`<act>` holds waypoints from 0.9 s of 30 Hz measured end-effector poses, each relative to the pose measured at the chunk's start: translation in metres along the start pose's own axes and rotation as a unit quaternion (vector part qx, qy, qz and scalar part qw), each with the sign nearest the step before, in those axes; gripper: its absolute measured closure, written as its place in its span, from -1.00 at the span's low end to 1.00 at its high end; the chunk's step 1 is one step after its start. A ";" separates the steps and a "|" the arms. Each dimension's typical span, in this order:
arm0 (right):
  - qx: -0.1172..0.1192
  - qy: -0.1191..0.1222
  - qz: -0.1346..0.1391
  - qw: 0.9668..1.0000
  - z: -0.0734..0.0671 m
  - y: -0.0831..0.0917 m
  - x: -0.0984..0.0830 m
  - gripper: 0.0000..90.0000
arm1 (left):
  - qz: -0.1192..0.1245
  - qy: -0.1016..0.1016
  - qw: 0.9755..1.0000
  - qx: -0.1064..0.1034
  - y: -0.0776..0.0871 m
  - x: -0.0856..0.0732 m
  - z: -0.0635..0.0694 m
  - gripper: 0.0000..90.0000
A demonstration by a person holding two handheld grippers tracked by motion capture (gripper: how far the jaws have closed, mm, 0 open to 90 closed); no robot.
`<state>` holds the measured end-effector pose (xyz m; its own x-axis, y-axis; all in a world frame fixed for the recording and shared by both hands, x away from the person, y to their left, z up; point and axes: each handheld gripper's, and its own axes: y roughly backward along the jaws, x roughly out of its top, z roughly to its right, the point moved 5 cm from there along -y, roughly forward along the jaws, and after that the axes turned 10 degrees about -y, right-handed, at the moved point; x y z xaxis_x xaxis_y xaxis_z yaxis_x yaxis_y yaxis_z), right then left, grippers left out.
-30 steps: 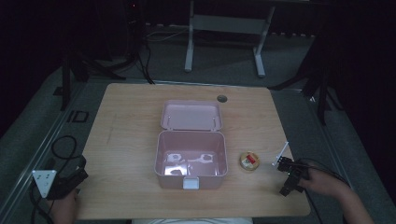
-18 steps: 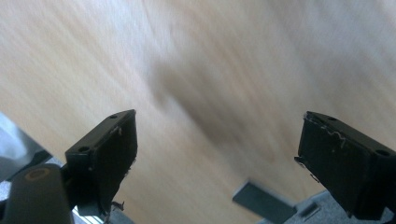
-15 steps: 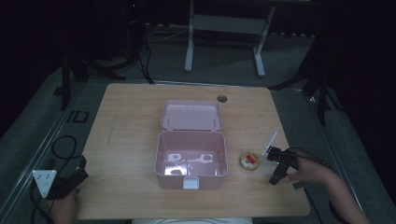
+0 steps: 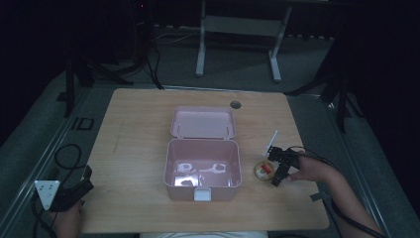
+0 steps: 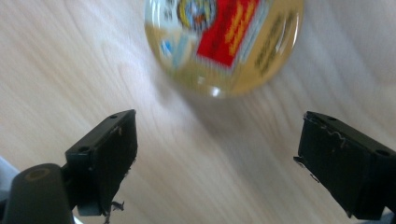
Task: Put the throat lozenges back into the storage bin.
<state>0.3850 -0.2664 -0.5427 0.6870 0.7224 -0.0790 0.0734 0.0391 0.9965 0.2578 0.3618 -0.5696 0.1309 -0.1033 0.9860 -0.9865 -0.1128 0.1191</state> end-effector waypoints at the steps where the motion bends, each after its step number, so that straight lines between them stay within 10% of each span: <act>1: -0.002 0.000 -0.003 1.000 -0.001 0.000 0.003 -0.74 | 0.000 0.000 1.000 0.000 0.000 0.000 0.000 -0.95; 27: 0.000 0.005 -0.015 1.000 -0.010 -0.020 0.046 -0.65 | -0.002 -0.003 1.000 -0.008 -0.001 0.000 0.001 -0.95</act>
<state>0.4084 -0.2270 -0.5657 0.6774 0.7277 -0.1076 0.0926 0.0607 0.9938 0.2590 0.3604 -0.5701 0.1359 -0.1081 0.9848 -0.9873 -0.0976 0.1255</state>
